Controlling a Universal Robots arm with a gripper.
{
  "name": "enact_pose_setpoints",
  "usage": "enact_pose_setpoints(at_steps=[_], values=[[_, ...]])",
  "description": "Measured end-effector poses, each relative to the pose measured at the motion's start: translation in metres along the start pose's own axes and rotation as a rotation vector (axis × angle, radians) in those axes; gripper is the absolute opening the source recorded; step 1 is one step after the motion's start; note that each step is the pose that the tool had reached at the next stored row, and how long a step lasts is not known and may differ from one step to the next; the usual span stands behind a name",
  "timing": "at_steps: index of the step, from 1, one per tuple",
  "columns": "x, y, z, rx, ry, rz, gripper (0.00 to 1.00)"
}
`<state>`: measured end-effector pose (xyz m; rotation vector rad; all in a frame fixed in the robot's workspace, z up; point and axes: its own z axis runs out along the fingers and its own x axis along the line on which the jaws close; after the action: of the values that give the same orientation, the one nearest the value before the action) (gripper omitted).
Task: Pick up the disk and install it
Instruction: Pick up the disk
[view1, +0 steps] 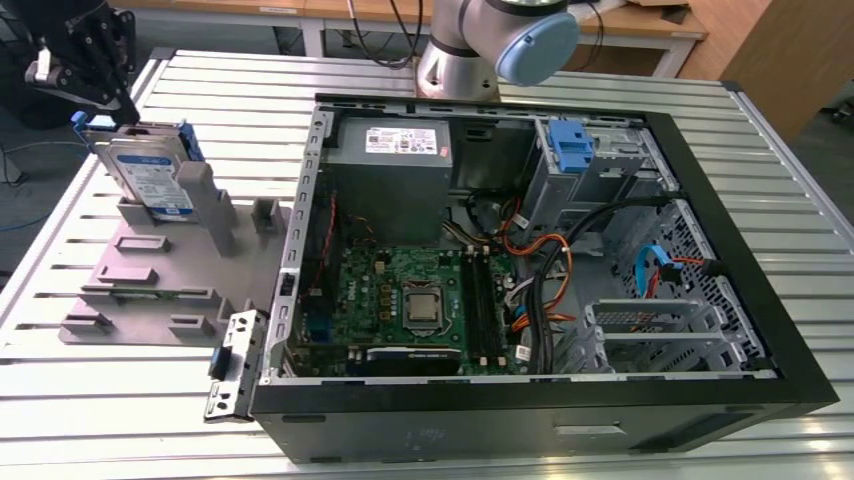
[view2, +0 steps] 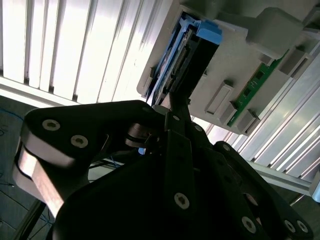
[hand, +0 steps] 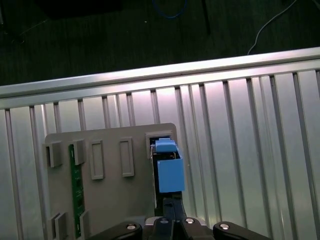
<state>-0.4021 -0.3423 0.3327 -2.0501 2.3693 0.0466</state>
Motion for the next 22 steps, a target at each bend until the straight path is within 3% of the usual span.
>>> enact_pose_setpoints(at_steps=[2, 7, 8, 9, 10, 14, 16, 22], values=[[0.0, 0.0, 0.0, 0.0, -0.0001, 0.0, 0.11], [0.0, 0.0, 0.0, -0.0001, -0.0005, 0.0, 0.35], [0.0, 0.0, 0.0, -0.0001, -0.0005, 0.0, 0.35], [-0.0001, 0.0, 0.0, -0.0004, -0.0023, 0.0, 0.99], [-0.0002, 0.0, 0.0, -0.0008, -0.0058, 0.0, 0.99], [-0.0002, 0.0, 0.0, -0.0009, -0.0061, 0.0, 0.99], [-0.0003, 0.0001, 0.0, -0.0014, -0.0093, 0.0, 0.99], [-0.0003, 0.0001, 0.0, -0.0014, -0.0097, 0.0, 0.99]])
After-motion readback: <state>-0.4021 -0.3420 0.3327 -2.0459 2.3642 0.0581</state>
